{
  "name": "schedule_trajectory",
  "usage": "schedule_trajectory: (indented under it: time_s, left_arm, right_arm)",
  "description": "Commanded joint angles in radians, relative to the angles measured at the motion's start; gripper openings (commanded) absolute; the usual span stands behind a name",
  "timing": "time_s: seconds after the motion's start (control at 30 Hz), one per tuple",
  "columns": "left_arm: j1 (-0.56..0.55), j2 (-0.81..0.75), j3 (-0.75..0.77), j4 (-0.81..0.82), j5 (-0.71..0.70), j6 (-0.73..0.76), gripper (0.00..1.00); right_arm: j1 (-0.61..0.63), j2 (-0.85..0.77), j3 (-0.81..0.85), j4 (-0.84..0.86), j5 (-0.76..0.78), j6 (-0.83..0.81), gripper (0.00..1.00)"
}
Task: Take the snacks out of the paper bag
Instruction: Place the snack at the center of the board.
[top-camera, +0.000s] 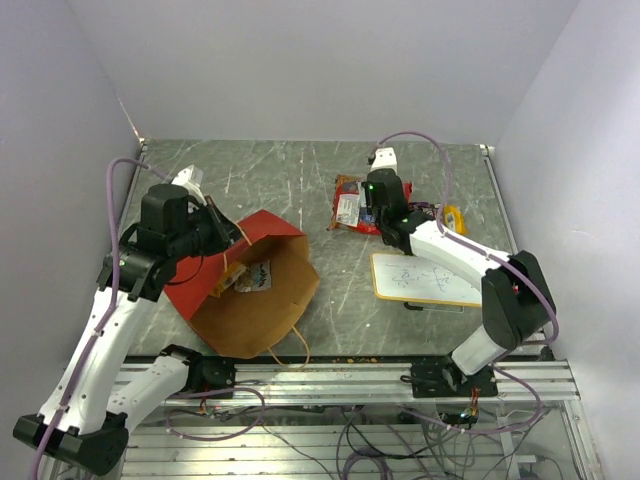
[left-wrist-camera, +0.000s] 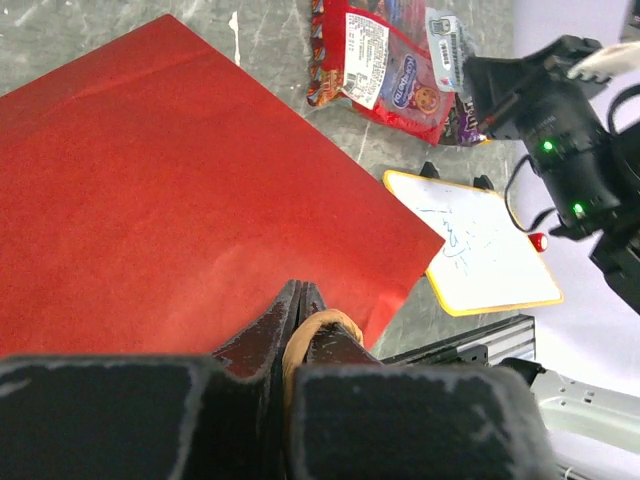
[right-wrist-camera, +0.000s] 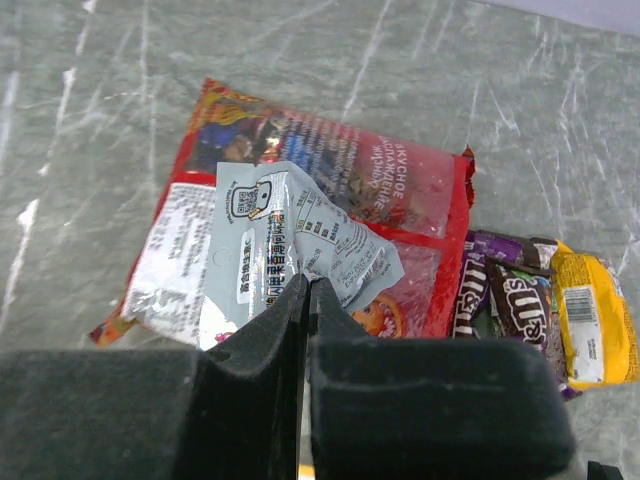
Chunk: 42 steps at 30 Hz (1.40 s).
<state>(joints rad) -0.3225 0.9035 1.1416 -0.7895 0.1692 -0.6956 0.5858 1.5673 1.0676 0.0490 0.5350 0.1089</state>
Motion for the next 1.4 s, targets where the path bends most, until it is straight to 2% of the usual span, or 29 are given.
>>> schedule_trajectory:
  time_s: [0.0,0.2,0.57,0.67,0.83,0.9,1.0,1.1,1.2,1.37]
  left_arm:
    - [-0.001,-0.044,-0.016,0.014,0.023,0.001,0.07]
    - [-0.001,-0.087,-0.022,-0.022,0.009,-0.017,0.07]
    - [-0.001,-0.101,-0.029,-0.036,0.041,-0.04,0.07]
    - [-0.001,-0.109,-0.038,-0.041,0.047,-0.04,0.07]
    - [-0.001,-0.08,-0.047,-0.016,0.081,-0.045,0.07]
    - [-0.001,-0.067,-0.041,-0.007,0.085,-0.043,0.07]
    - [-0.002,-0.062,-0.042,0.004,0.086,-0.042,0.07]
    - [-0.001,-0.067,-0.059,0.018,0.077,-0.057,0.07]
    - [-0.001,-0.079,-0.087,0.042,0.077,-0.089,0.07]
    - [0.0,-0.083,-0.095,0.037,0.069,-0.097,0.07]
  right_arm:
    - [-0.065,0.055,0.049,0.068,-0.07,0.03,0.0]
    - [-0.121,0.142,0.106,0.08,-0.116,0.048,0.0]
    - [-0.132,0.302,0.201,0.079,-0.106,0.091,0.01]
    - [-0.132,0.28,0.187,0.045,-0.132,0.121,0.11]
    - [-0.132,0.12,0.078,0.077,-0.185,0.1,0.52]
    - [-0.131,0.06,0.075,0.031,-0.198,0.075,0.62]
    - [-0.132,-0.033,0.059,-0.052,-0.221,0.066,0.68]
    - [-0.129,-0.128,0.004,-0.134,-0.285,0.136,0.73]
    - [-0.122,-0.25,-0.117,-0.172,-0.352,0.197,0.83]
    - [-0.118,-0.439,-0.221,-0.218,-0.372,0.258,0.81]
